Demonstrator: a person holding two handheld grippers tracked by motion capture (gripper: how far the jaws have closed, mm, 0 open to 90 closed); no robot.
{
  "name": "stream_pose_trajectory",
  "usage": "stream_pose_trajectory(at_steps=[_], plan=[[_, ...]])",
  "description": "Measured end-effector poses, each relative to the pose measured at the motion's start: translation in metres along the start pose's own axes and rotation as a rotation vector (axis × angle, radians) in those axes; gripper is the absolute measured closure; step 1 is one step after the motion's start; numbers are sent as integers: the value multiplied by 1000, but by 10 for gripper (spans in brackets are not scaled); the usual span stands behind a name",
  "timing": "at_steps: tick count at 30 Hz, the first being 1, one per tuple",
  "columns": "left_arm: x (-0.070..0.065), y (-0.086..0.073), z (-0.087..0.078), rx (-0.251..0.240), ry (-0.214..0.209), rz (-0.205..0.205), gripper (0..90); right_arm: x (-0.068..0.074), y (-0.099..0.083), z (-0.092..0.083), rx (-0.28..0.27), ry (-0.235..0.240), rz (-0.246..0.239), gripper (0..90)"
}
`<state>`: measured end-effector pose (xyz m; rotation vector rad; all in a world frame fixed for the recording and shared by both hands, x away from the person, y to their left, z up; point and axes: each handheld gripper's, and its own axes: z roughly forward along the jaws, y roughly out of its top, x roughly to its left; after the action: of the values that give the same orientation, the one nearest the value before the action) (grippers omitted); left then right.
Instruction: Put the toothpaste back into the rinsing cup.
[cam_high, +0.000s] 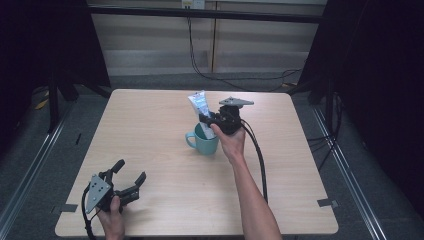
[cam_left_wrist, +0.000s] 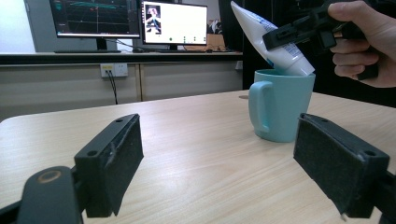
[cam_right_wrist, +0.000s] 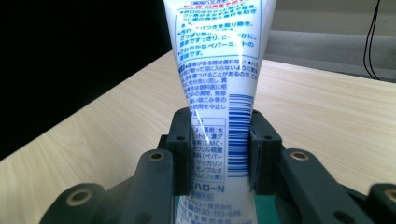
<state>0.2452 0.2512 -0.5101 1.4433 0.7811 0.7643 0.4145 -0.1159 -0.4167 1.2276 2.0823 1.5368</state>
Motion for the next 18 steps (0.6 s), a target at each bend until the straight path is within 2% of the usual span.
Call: stream_pose_trajectory(at_steps=[18], plan=[[0,0,0,3,-2,2,156,-3,-13,0,21,-17,3,666]])
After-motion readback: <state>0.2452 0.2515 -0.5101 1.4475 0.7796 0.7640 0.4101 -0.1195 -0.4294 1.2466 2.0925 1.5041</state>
